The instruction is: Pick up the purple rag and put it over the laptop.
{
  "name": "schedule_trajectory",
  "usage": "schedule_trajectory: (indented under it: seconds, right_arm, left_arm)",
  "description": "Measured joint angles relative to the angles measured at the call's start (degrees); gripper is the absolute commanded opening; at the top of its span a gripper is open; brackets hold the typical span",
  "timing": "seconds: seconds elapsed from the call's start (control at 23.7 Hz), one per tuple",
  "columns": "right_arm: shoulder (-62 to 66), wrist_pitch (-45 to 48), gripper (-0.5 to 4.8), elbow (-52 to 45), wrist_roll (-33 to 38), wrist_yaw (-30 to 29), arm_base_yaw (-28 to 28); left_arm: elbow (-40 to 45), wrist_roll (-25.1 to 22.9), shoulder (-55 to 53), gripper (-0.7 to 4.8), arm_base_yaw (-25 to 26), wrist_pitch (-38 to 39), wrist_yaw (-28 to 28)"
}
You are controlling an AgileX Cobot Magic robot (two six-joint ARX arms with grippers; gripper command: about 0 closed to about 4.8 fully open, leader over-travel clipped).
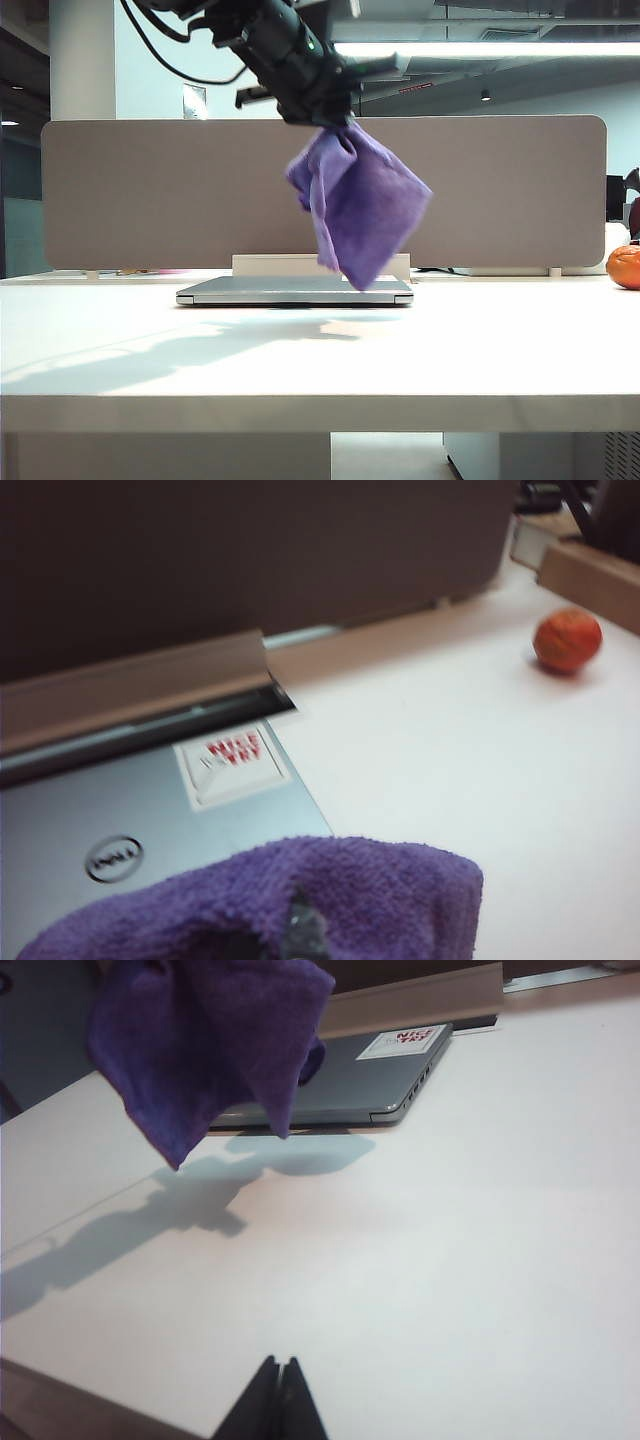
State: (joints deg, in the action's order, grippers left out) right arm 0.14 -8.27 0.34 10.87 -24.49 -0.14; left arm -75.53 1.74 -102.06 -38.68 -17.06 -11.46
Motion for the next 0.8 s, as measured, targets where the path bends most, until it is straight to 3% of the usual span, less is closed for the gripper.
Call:
schedule_trajectory:
  seconds: [0.51, 0.63, 0.8]
  right_arm:
    - [0.0, 5.9, 0.22, 0.0, 1.2, -0.9, 0.0]
    - [0.0, 5.8, 0.22, 0.0, 1.2, -2.0, 0.0]
    - [0.0, 5.8, 0.22, 0.0, 1.3, -2.6, 0.0]
  left_arm:
    - [-0.5, 0.0, -4.1, -0.06, 8.7, -8.6, 0.1]
    - [-0.7, 0.0, -7.4, -0.06, 10.3, -14.1, 0.5]
    - [-6.1, 0.0, -12.6, -0.06, 11.8, -14.4, 3.0]
